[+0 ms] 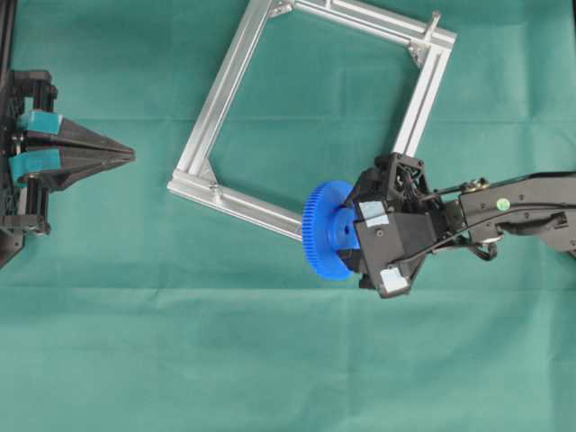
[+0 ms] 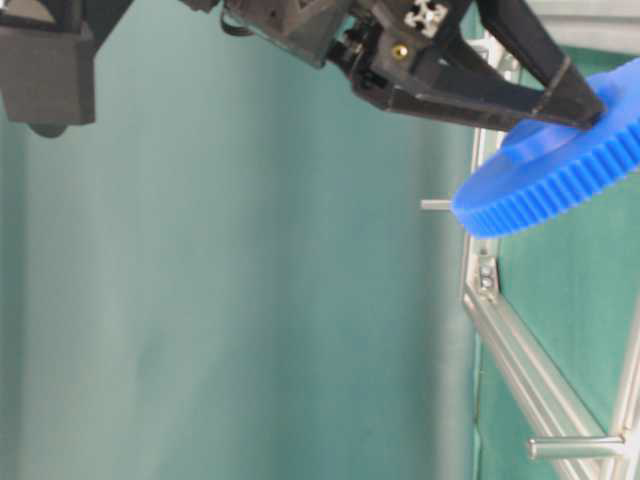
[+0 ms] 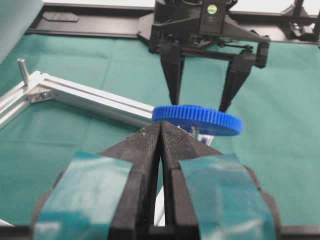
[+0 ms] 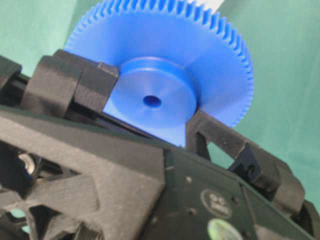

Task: Find the location of the shaft and insert the gear.
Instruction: 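Adjust the gear position and push it onto the shaft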

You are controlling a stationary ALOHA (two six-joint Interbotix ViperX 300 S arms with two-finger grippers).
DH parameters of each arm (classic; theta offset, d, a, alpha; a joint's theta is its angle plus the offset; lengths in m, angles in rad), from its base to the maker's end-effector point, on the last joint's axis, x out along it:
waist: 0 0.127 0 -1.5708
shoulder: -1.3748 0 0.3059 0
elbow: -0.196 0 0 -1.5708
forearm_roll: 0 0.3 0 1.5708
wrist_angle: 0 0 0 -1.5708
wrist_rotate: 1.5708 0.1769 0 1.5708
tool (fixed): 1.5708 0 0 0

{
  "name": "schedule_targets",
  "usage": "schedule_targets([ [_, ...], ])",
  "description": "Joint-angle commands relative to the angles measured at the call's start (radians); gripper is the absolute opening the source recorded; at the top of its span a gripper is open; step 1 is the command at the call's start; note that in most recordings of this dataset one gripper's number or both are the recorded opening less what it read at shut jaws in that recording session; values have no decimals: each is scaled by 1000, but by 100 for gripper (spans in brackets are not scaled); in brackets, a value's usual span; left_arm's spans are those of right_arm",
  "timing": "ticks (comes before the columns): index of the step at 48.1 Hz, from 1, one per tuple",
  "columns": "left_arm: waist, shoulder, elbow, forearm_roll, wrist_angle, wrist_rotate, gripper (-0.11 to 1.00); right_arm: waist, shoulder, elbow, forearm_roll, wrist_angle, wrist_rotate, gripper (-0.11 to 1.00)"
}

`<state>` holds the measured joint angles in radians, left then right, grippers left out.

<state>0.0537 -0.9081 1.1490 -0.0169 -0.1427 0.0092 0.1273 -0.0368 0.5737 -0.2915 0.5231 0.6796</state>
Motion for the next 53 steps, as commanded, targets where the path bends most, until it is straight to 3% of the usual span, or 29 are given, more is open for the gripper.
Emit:
schedule_targets([
  [1, 2, 8, -9, -2, -5, 0, 2, -18, -8, -14, -3, -18, -2, 69],
  [53, 3, 8, -8, -2, -5, 0, 2, -28, 37, -95, -28, -48, -14, 69],
])
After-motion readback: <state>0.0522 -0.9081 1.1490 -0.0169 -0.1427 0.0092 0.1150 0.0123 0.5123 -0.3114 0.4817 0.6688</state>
